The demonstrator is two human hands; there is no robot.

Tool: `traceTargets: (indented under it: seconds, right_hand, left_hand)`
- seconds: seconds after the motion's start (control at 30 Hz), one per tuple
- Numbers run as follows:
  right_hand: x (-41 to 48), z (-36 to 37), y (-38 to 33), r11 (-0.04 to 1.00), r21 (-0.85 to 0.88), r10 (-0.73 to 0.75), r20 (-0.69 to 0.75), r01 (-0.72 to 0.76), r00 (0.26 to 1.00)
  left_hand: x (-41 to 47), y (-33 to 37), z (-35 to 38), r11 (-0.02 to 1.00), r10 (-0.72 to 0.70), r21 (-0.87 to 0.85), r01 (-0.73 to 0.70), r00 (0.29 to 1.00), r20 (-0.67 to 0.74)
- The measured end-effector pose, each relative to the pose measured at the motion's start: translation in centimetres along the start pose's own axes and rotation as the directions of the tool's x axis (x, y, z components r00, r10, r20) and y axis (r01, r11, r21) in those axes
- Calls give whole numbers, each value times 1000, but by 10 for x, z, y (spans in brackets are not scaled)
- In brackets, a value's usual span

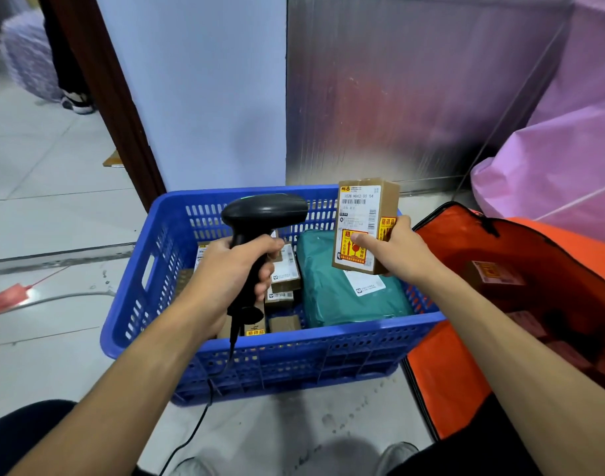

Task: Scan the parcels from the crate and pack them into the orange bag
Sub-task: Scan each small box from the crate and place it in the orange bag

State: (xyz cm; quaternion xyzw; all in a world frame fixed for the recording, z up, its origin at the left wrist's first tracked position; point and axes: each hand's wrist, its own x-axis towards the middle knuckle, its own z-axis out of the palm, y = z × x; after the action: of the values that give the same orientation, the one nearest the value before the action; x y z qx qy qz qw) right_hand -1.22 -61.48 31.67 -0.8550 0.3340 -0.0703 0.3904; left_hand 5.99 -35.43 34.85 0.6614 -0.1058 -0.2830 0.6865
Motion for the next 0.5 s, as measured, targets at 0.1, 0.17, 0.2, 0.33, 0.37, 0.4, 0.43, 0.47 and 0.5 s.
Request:
traceTargets:
  seconds: [0.1,0.17,0.2,0.33,0.37,0.4,0.43,0.47,0.5]
  right_hand:
    - [1,0,2,999,-27,19,-12,-20,1000]
    - [0,0,3,999,-43,25,-13,-25,1000]
    - [-1,0,3,998,-48,27,-14,-27,1000]
    - [-3,-1,3,997,-70,32,-15,-33,999]
    - [-3,-1,4,997,-69,34,-13,-35,999]
    - [-2,-1,4,997,-65,33,-13,-34,999]
    - [-2,-1,5,998,-61,33,-12,-34,999]
    - [-2,-1,6,998,-58,34,-10,-34,999]
    - [-2,-1,6,998,-59,35,-7,-36,999]
  left_hand:
    - [-1,-2,4,1000,-22,21,22,1000,0]
    - [-2,-3,6,999,-27,31,27,1000,3]
    - [-2,-3,6,999,-28,36,27,1000,6]
    - [-2,-4,6,998,-34,48,33,999,10]
    - [-2,-4,6,998,-35,47,34,999,8]
    - [-2,-4,6,998,-34,47,33,999,6]
    - [-2,-4,6,998,-32,45,31,999,4]
    - [-1,-3,6,999,-29,44,29,1000,3]
    - [-1,-3,6,999,-27,42,27,1000,2]
